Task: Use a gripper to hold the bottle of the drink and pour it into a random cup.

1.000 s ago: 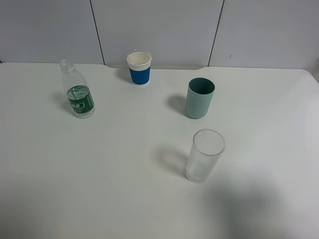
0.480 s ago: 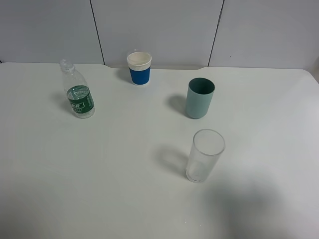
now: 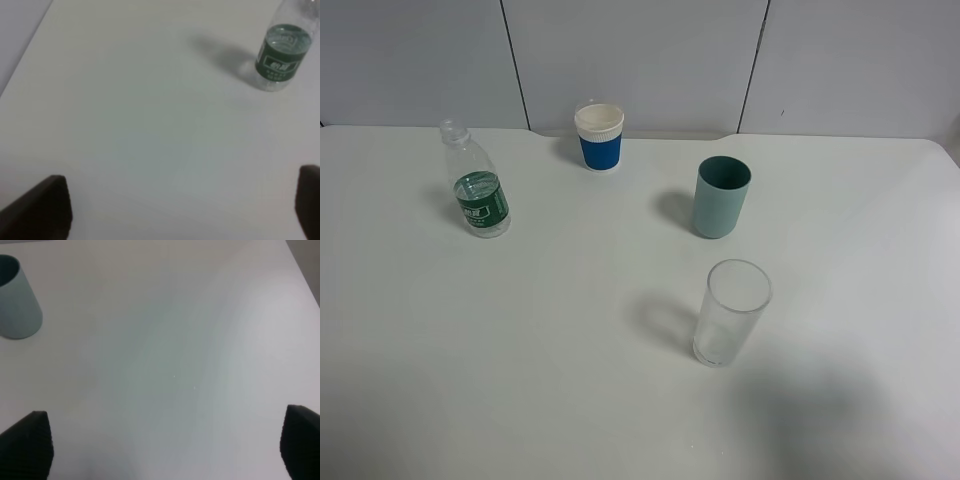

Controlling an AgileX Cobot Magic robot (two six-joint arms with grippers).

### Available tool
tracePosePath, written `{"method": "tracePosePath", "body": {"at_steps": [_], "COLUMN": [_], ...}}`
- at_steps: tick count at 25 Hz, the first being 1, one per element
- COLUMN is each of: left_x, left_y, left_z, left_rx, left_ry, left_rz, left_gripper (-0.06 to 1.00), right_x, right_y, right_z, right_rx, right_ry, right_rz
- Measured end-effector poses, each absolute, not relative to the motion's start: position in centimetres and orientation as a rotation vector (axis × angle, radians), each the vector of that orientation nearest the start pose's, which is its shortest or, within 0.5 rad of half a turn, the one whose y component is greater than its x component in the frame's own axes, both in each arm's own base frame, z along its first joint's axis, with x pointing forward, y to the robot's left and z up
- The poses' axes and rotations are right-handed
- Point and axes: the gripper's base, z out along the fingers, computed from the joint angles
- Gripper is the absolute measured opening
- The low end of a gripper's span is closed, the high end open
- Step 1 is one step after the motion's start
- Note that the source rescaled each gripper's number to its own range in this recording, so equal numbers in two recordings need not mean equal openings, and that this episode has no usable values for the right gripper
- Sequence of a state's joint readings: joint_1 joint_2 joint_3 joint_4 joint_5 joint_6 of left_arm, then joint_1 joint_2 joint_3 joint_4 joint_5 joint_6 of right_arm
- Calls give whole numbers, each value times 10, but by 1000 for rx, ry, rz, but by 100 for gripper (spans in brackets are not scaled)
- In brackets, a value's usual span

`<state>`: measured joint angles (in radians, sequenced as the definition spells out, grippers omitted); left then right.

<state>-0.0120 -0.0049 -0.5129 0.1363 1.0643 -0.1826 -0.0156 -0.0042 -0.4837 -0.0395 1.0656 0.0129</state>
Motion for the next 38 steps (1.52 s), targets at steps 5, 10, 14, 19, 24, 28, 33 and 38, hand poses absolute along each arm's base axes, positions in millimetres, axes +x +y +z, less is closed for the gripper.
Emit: {"method": "tracePosePath", "body": {"at_steps": [5, 10, 14, 19, 24, 28, 33, 38], "left_x": [-8, -8, -8, -8, -8, -8, -8, -8], "left_y": [11, 11, 11, 11, 11, 11, 11, 11], "left_z": [281, 281, 281, 281, 281, 281, 281, 281], "left_rx": [-180, -180, -180, -180, -180, -180, -180, -180], "left_ry": [2015, 2015, 2015, 2015, 2015, 2015, 2015, 2015], "left_rz": [39, 39, 39, 39, 39, 39, 39, 39], "left_gripper": [78, 78, 78, 78, 78, 78, 78, 78], "right_x": [-4, -4, -4, -4, -4, -4, -4, -4], "right_y": [-3, -3, -3, -3, -3, -3, -3, -3], "right_z": [272, 272, 272, 272, 272, 272, 272, 272], "right_rx": [31, 31, 31, 31, 31, 31, 31, 31], "right_ry": [2061, 2061, 2061, 2061, 2061, 2061, 2061, 2061], "right_rz": [-49, -49, -49, -49, -49, -49, -49, -49]}}
